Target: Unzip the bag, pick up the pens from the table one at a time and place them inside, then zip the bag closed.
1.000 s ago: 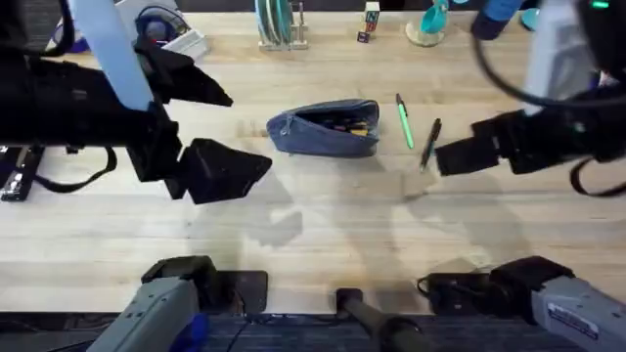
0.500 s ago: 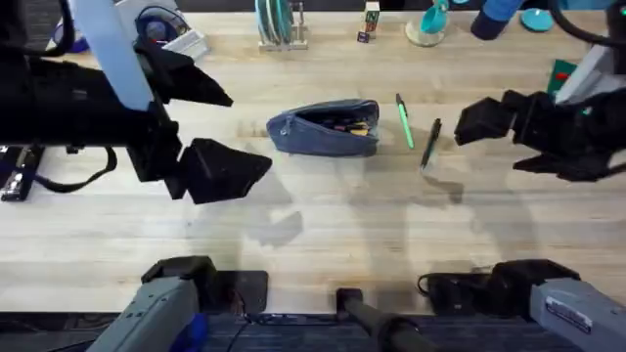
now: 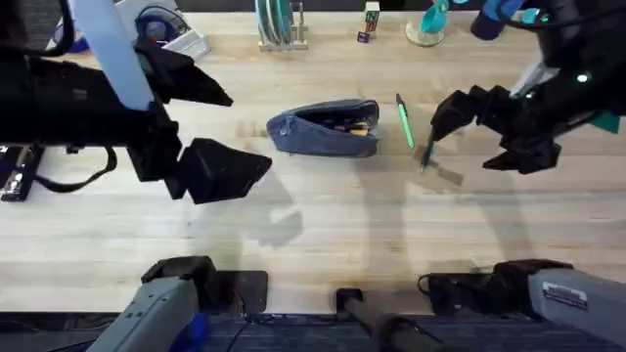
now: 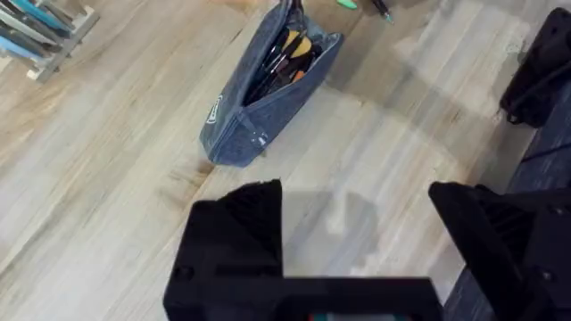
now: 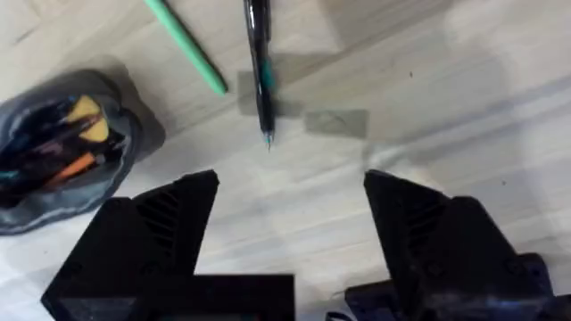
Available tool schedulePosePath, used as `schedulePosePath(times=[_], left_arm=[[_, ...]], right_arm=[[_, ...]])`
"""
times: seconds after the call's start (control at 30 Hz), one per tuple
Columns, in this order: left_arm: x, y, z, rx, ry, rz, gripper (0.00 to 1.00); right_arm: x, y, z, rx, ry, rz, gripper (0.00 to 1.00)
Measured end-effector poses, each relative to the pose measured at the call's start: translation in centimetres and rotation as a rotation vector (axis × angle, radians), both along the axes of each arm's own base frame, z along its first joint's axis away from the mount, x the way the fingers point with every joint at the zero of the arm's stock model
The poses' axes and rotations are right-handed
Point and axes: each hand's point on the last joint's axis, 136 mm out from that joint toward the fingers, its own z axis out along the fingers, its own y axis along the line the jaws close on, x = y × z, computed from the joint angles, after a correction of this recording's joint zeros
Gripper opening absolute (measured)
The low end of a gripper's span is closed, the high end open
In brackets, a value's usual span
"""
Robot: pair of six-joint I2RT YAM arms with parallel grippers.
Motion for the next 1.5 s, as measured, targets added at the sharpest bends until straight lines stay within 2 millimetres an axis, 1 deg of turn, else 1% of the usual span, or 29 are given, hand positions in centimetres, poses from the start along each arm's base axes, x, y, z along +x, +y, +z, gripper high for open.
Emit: schedulePosePath(times=[0.3,0.43,0.63,1.07,1.17,1.5], left_arm=[[0.4,0.0,0.2,0.002,-0.019,0.0,0.995],[0.3,0.0,0.2,0.002,-0.019,0.0,0.995],[0.3,0.0,0.2,0.002,-0.019,0.0,0.995],[0.3,0.0,0.2,0.002,-0.018,0.0,0.996],[0.3,0.0,0.2,0.002,-0.019,0.0,0.996],[0.3,0.0,0.2,0.002,-0.019,0.0,0.996]], right_arm=[[1.1,-0.1,-3.2,-0.012,0.097,-0.018,0.996],[2.3,-0.1,-4.0,-0.014,0.076,-0.024,0.996],[3.2,-0.4,-4.8,-0.033,0.071,-0.03,0.996],[2.7,-0.9,-8.2,-0.07,0.193,-0.03,0.998],[2.8,-0.9,-8.6,-0.071,0.206,-0.03,0.998],[3.0,-0.9,-8.7,-0.071,0.208,-0.031,0.996]])
